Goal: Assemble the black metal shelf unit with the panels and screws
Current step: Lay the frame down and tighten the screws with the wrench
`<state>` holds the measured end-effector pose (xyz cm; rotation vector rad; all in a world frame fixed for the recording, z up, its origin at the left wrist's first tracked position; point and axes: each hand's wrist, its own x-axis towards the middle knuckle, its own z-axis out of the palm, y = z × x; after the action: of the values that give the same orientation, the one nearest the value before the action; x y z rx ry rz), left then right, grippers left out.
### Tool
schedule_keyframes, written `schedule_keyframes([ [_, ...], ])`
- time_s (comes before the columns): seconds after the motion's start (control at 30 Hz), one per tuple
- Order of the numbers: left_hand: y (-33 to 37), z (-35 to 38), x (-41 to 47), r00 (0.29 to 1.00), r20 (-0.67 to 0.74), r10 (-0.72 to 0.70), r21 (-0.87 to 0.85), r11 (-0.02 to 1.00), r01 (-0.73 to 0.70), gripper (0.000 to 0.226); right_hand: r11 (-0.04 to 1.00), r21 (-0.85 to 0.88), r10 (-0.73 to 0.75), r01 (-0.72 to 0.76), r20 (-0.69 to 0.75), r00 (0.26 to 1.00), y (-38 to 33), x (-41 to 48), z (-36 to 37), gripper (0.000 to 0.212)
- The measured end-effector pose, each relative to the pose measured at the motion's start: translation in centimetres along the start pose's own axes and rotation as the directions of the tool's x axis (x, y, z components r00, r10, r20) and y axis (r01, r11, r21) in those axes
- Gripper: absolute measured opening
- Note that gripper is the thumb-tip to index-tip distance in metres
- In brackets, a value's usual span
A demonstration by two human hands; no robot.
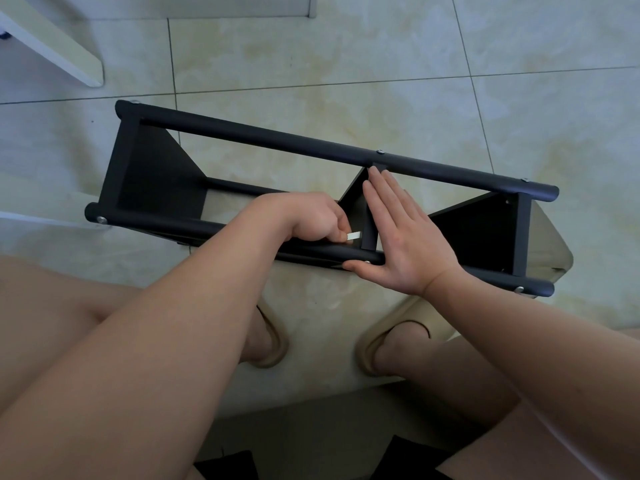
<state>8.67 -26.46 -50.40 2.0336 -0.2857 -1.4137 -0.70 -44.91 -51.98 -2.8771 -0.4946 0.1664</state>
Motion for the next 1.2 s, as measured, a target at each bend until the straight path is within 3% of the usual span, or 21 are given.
schedule_keyframes([
  [0.17,0.6,-0.2,0.0,1.000,0.021,-0.018,0.106,0.994,0.016,0.019,1.000,-0.001,-0.001,0.001,0.006,1.000,0.1,0.0,0.0,0.110],
  [0.27,0.3,-0.5,-0.1,0.999,-0.034,-0.003,0.091,0.996,0.006,0.009,1.000,0.000,0.003,-0.003,0.014,1.000,0.1,0.1,-0.1,0.111],
  [0.5,0.3,-0.3,0.4,0.984,-0.153,0.093,0.127,0.989,-0.074,0.019,1.000,-0.005,0.008,-0.008,0.031,1.000,0.1,0.1,-0.2,0.111],
  [0.57,0.6,-0.1,0.5,0.979,-0.187,0.085,0.039,0.996,-0.079,0.021,1.000,-0.003,0.008,-0.008,0.031,0.999,0.2,0.1,-0.2,0.111],
  [0.67,0.8,0.6,0.7,0.975,-0.224,0.006,-0.240,0.969,-0.061,0.018,1.000,-0.002,0.010,-0.010,0.033,0.999,0.2,0.1,-0.3,0.111],
  [0.8,1.2,0.8,0.7,0.980,-0.170,-0.105,-0.444,0.896,0.019,0.016,1.000,0.002,0.005,-0.005,0.028,1.000,0.1,0.1,-0.2,0.111],
  [1.07,1.2,0.8,0.5,0.981,-0.177,-0.076,-0.539,0.842,-0.032,0.010,1.000,0.005,0.003,-0.003,0.015,1.000,0.2,0.1,-0.1,0.110],
  [1.2,1.2,1.1,0.8,0.967,-0.243,-0.075,-0.487,0.872,-0.055,0.008,1.000,0.001,0.003,-0.003,0.011,1.000,0.2,0.2,-0.1,0.110],
])
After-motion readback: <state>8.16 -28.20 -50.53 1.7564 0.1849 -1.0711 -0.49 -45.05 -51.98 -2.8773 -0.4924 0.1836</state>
